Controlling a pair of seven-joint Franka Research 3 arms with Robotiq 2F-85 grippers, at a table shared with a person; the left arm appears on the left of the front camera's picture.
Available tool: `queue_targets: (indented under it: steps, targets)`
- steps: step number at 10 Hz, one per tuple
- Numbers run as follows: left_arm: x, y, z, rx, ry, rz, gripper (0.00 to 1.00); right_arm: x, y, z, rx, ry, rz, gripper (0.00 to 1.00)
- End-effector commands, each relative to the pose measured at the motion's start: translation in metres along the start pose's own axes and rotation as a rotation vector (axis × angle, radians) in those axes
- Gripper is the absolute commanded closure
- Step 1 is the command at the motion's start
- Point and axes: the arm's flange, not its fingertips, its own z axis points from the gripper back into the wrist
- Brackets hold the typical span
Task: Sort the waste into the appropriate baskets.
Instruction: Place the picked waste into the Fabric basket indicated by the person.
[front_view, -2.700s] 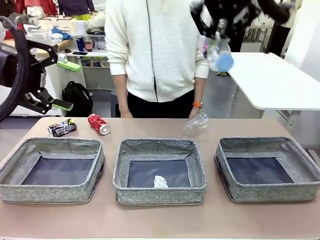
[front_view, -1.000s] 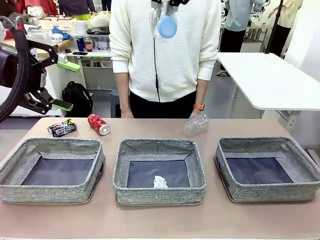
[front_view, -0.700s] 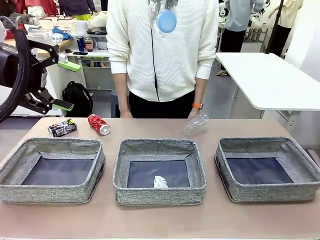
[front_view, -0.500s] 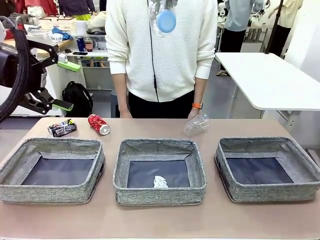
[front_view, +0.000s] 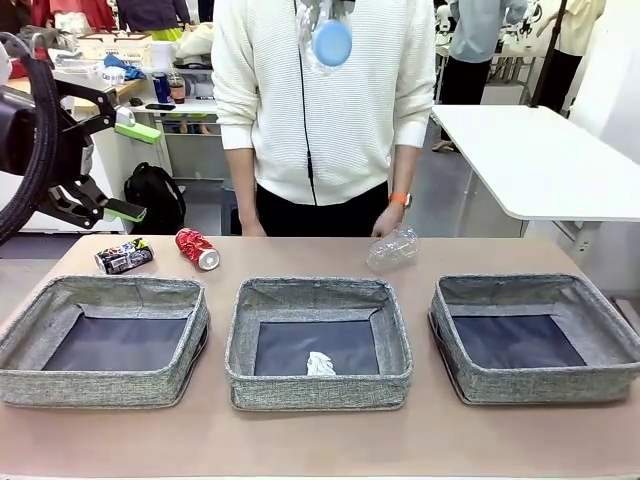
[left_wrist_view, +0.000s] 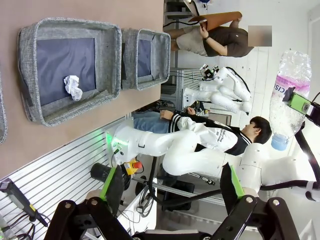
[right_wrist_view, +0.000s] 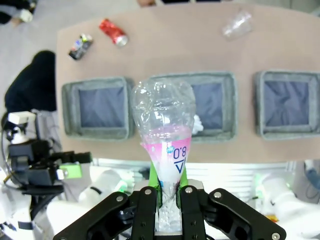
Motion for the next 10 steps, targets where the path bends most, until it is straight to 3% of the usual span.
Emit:
queue_targets:
  steps: [1, 10]
  targets:
    - [-0.0002, -0.0009, 0.0008, -0.023, 0.001, -0.014, 0.00, -0.0015, -0.0005, 0.0006, -0.004, -0.005, -0.005, 0.86]
    - [-0.0002, -0.0009, 0.0008, -0.023, 0.001, -0.014, 0.00, -0.0015, -0.0005, 0.0006, -0.004, -0.005, -0.005, 0.86]
